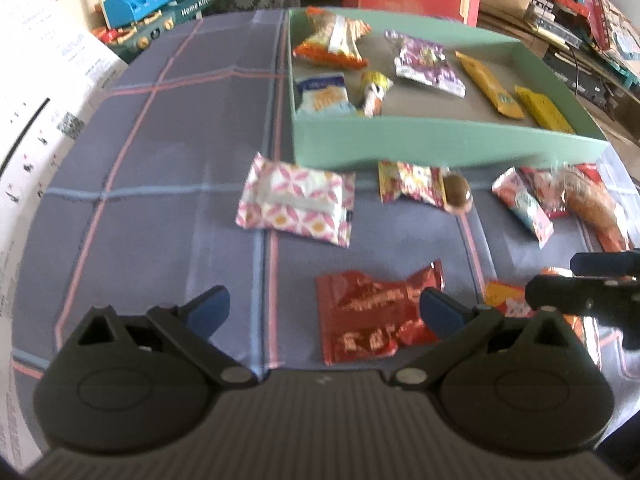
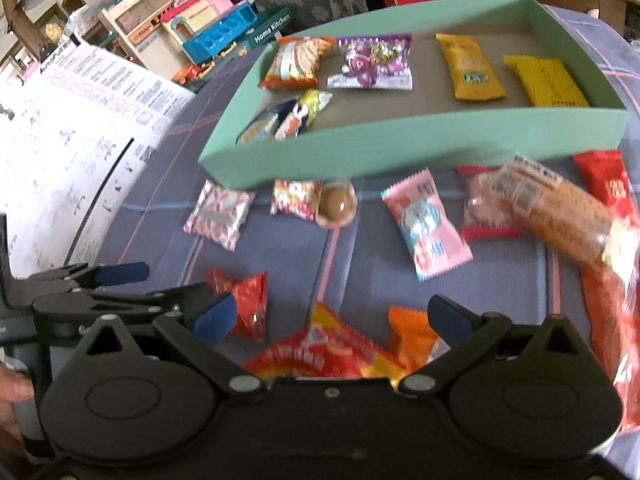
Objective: Organize snacks
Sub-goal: 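Move both tools toward the remaining snacks on the cloth, then grasp the red foil candy bag with the left tool while the right tool grasps the rainbow Skittles bag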
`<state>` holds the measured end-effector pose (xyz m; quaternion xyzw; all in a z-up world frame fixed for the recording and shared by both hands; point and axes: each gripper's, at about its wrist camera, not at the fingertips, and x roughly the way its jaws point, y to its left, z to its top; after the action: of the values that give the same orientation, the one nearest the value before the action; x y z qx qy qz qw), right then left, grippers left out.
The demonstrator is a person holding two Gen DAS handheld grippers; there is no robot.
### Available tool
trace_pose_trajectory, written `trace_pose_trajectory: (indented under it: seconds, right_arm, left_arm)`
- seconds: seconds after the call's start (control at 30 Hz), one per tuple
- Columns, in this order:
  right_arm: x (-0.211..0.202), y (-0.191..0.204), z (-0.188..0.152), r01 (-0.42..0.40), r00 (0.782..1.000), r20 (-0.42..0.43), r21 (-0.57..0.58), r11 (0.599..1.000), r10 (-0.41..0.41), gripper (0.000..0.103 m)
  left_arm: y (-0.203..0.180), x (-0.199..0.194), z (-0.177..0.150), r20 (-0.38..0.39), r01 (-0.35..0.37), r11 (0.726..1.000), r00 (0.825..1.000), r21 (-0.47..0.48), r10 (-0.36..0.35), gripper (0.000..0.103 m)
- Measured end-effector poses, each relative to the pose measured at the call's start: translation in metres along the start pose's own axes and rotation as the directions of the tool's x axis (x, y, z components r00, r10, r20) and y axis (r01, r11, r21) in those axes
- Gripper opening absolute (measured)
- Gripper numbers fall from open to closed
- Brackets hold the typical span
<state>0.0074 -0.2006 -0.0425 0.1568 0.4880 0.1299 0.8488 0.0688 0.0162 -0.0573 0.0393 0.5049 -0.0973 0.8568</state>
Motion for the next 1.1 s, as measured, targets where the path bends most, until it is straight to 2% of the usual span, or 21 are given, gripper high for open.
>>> trace_pose_trajectory:
  seconds: [0.27,0.4,0.5,0.6,0.97,1.1]
  right_arm:
    - [-0.012,-0.003,-0.021,0.043,0.998,0.036,-0.016,0.999,-0.043,0.103]
    - [-0.013,-0.004,-0.024,0.055,0.998,0.028,-0.036,0.998,-0.054,0.097]
    - [-0.013,0.001,-0.026,0.060,0.998,0.032,-0.065,0.996,-0.058,0.089]
    - [-0.013,0.005,-0.025,0.054,0.998,0.035,-0.080,0.995,-0.052,0.085]
    - [-0.008,0.015,-0.025,0.029,1.000,0.003,-0.120,0.992,-0.029,0.086]
    - [-0.004,0.020,-0.028,0.019,1.000,-0.012,-0.155,0.988,-0.021,0.097]
  left_arm:
    - [-0.011,0.010,0.000,-0.023,0.016,1.000,1.000,-0.002,-0.016,0.103]
    - [-0.023,0.020,0.000,-0.039,0.013,1.000,0.999,0.024,-0.012,0.103]
    - [-0.025,0.027,-0.004,-0.056,-0.010,0.999,0.998,0.036,0.012,0.103]
    - [-0.017,0.027,-0.005,-0.057,-0.006,1.000,0.998,0.006,0.006,0.103]
    - [0.018,0.023,-0.009,-0.059,-0.042,0.996,0.998,-0.082,0.037,0.103]
    - [0.022,0.023,-0.008,-0.062,-0.046,0.995,0.997,-0.091,0.041,0.103]
